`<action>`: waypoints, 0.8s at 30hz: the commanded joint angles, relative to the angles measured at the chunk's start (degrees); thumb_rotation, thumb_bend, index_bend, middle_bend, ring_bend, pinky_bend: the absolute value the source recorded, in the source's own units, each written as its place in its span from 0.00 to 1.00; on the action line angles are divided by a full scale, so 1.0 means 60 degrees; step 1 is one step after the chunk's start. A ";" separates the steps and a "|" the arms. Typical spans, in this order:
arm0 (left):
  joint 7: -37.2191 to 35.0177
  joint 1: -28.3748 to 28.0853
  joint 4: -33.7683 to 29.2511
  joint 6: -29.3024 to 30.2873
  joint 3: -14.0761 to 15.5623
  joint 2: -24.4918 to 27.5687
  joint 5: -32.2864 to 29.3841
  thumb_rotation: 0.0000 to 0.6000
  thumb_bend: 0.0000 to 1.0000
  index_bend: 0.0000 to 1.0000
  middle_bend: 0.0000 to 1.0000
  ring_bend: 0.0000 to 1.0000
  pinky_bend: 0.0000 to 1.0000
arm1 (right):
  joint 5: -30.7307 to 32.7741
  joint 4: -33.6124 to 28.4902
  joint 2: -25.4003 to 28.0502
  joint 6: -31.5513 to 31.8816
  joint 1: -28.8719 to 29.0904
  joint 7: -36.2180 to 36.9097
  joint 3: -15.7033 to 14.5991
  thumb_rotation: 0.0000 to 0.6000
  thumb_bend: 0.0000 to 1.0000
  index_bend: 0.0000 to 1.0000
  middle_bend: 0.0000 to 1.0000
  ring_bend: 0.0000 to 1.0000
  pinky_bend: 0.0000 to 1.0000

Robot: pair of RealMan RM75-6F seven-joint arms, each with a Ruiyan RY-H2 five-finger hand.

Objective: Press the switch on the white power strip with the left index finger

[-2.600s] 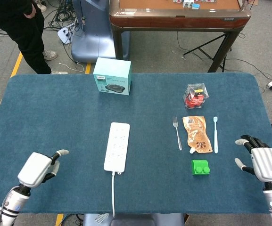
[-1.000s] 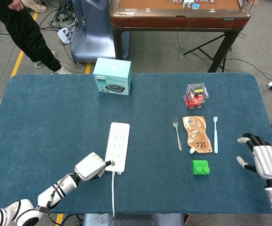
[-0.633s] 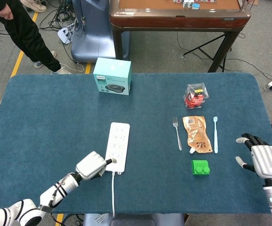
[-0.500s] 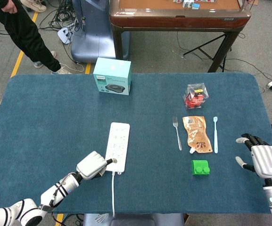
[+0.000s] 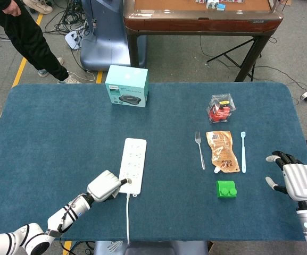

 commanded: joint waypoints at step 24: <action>0.0293 0.0025 -0.0176 0.0308 0.0140 0.0040 -0.0106 1.00 0.85 0.34 1.00 1.00 1.00 | 0.0045 0.0059 -0.0073 -0.0064 0.0040 0.0026 -0.0014 1.00 0.20 0.35 0.26 0.27 0.46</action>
